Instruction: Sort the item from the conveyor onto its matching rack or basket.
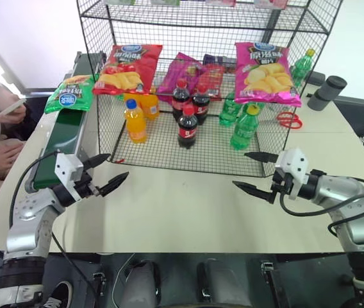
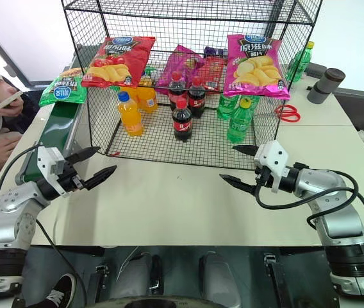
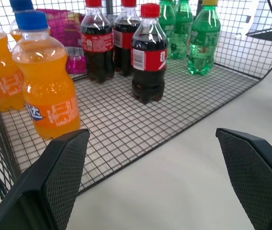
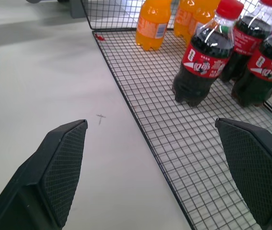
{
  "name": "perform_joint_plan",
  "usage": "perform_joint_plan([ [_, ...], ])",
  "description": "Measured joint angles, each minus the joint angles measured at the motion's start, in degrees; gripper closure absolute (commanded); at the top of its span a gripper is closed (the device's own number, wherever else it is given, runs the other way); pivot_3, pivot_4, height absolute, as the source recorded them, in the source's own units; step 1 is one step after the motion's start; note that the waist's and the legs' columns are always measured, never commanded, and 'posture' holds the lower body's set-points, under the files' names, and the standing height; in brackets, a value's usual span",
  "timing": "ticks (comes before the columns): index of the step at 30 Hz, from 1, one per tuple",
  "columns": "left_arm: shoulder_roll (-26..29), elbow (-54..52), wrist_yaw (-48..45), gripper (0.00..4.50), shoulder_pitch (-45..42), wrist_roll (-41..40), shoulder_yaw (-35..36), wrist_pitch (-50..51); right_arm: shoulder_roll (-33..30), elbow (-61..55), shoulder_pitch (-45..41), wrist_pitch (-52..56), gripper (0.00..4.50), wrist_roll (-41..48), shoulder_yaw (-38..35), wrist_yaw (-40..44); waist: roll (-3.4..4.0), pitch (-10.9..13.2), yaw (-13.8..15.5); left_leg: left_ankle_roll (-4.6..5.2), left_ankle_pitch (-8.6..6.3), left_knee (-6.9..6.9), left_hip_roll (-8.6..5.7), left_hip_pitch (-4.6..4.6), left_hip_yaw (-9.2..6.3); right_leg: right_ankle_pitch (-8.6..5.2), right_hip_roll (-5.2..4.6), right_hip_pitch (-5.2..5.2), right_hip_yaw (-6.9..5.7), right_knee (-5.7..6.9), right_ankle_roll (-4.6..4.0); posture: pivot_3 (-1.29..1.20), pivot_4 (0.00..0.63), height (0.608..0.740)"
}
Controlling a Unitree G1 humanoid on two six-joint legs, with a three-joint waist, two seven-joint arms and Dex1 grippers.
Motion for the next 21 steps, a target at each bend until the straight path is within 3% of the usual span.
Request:
perform_joint_plan([
  [8,0.31,-0.11,1.49,0.00,0.11,1.25,1.47,-3.12,0.34,-0.21,-0.91,2.72,0.05,1.37,1.52,1.15,0.00,0.00,0.02,0.00,0.00,0.00,0.00,0.00,0.00,0.00,-0.01,0.00,0.00,0.00,0.00,0.00,0.150,0.740],
  [16,0.65,-2.11,5.10,0.00,2.34,4.22,3.37,-9.17,4.61,-2.25,-5.99,10.90,0.05,7.68,2.97,0.67,0.00,0.00,-0.02,0.00,0.00,-0.01,0.04,-0.01,-0.02,0.00,-0.02,-0.04,0.01,0.00,-0.01,0.00,0.150,0.740],
  [21,5.85,0.18,10.65,0.00,6.62,16.75,5.10,-22.69,8.11,-3.18,-7.30,12.17,0.05,7.79,7.20,0.05,-0.03,-0.02,-0.12,0.01,-0.01,-0.06,0.05,-0.01,0.01,0.00,-0.05,-0.09,0.01,0.00,-0.02,0.00,0.150,0.740],
])
